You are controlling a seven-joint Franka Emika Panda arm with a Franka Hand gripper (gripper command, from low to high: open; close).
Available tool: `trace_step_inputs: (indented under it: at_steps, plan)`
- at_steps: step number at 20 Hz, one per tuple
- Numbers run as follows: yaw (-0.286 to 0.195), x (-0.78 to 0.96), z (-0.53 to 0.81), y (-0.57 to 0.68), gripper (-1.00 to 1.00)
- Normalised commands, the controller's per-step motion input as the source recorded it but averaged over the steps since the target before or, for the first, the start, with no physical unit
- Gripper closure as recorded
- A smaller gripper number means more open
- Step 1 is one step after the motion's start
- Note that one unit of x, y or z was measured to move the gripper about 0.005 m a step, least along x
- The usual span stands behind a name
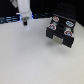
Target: Open the kcup holder, insert the kcup into the holder, and close the kcup holder
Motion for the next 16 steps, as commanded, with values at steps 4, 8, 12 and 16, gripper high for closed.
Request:
trace_step_inputs:
  at_steps: [4,8,12,16]
  plan:
    - [0.014,0.1,0.39,0.63,1.0]
    - [0.011,0.01,0.27,0.65,1.0]
    - [0.015,-0.01,0.22,0.63,1.0]
    - [0.024,0.03,0.23,0.63,1.0]
